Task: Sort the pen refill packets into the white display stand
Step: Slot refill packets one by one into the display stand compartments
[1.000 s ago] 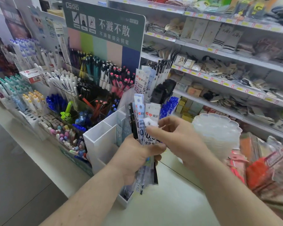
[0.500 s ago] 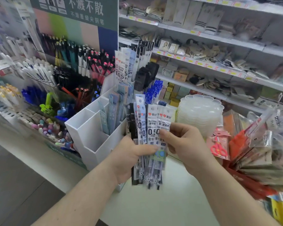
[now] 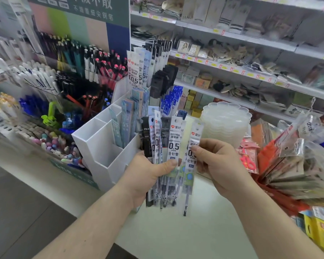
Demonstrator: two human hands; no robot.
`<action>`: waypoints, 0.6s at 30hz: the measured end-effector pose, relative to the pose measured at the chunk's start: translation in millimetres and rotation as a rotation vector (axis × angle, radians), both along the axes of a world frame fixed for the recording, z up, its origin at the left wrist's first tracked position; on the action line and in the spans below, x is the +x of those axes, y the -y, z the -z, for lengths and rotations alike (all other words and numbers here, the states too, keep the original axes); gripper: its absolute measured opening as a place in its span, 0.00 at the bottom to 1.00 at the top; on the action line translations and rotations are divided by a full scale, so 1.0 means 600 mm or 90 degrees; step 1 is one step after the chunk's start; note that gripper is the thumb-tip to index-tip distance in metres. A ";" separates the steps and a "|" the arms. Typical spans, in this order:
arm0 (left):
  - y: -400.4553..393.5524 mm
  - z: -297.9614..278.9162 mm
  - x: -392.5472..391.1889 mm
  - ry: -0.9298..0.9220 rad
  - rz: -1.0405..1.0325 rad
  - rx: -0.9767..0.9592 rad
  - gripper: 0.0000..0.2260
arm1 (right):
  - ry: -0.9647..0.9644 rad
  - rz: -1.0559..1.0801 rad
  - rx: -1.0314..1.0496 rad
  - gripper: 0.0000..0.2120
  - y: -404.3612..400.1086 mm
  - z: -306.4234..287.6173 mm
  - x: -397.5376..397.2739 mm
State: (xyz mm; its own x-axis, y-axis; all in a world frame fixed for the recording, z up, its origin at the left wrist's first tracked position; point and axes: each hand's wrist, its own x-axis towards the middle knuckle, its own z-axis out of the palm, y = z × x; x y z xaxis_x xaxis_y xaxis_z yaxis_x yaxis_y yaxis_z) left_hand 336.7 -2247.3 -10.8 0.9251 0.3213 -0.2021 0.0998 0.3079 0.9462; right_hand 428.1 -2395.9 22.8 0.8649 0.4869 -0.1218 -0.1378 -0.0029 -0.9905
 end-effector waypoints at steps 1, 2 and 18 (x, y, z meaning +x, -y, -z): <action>-0.003 -0.001 -0.001 -0.003 -0.004 0.002 0.20 | -0.010 0.005 0.014 0.12 0.003 -0.002 0.002; -0.004 0.000 -0.001 -0.008 0.000 0.001 0.19 | -0.022 0.007 0.032 0.13 0.007 -0.002 0.005; 0.003 0.013 0.003 0.002 0.006 0.002 0.20 | -0.033 -0.015 -0.014 0.06 -0.021 0.017 -0.017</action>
